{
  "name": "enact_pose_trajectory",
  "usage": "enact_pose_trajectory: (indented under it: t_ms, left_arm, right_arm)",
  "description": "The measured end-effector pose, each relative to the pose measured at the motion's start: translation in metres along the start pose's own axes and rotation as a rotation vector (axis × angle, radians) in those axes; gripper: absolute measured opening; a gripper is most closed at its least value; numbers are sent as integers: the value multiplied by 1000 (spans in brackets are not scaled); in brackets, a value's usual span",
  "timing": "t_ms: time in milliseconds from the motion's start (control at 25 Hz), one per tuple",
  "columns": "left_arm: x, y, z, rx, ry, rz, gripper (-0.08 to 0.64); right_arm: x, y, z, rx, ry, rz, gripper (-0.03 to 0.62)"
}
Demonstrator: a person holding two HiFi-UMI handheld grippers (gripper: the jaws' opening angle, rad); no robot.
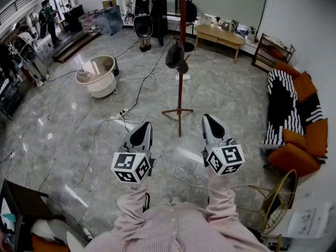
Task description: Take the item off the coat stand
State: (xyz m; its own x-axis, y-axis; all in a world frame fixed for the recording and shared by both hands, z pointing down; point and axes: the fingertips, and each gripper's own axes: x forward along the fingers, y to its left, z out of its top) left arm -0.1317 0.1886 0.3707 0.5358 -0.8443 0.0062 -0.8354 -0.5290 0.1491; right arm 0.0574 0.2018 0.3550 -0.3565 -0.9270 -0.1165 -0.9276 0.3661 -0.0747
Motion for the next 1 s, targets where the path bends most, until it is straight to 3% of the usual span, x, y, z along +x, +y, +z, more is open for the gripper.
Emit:
enact_pose_trajectory:
  t_ms: [320, 600, 1000]
  left_arm:
    - [13, -8, -1, 0, 1, 2, 2]
    - [16, -19, -12, -2, 15, 0, 2]
    - [31, 0, -22, -31, 34, 44, 2]
  right_arm:
    - [1, -15, 2, 11, -10, 3, 3]
    - [-3, -24, -2, 94, -45, 20, 5]
    - [23, -32, -19, 114, -17, 38, 5]
